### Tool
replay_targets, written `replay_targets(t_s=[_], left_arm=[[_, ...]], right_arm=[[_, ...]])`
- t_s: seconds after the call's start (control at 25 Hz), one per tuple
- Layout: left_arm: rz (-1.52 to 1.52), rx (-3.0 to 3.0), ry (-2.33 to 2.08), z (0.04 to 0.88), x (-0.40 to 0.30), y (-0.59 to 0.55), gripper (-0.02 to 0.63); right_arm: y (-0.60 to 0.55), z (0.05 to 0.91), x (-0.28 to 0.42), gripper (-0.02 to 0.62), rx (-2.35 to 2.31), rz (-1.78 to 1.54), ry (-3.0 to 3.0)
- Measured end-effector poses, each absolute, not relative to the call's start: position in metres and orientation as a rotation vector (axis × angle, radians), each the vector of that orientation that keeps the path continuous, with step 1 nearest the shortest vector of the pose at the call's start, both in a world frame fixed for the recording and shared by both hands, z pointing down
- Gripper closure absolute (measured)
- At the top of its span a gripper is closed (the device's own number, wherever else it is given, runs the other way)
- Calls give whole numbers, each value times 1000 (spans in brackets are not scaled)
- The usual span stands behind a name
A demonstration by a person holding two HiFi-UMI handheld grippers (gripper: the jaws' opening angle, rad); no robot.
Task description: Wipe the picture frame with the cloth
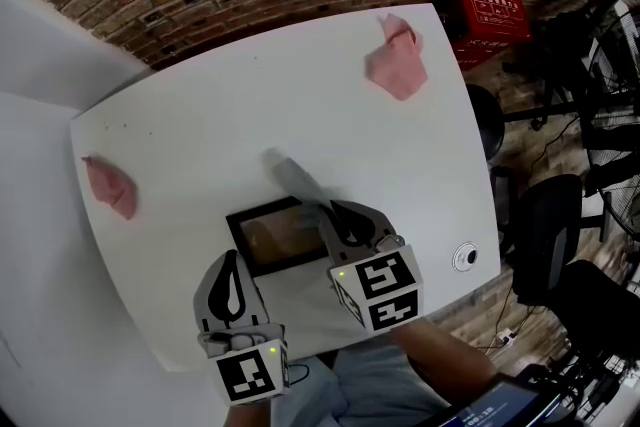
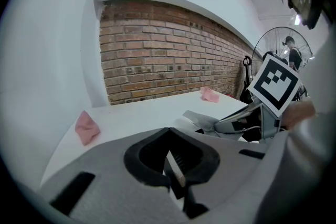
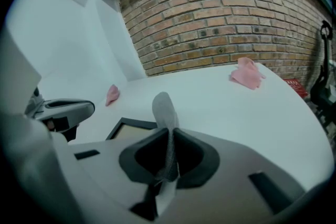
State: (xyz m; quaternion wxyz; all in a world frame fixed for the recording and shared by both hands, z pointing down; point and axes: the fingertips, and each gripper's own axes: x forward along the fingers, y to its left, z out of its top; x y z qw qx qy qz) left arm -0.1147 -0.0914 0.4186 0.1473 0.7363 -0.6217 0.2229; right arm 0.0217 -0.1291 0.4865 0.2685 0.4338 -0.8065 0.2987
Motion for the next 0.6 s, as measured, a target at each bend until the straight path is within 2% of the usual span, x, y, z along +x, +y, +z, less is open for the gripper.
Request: replay_targets(t_s=[0.32, 0.6], left_arm=[[633, 2162, -1787, 406, -92, -93, 597], [560, 2224, -1863, 362, -74, -103, 597]], right_arm=[[-128, 473, 51, 562, 1223, 797, -2174], [-136, 422, 76, 561, 1306, 711, -2259]])
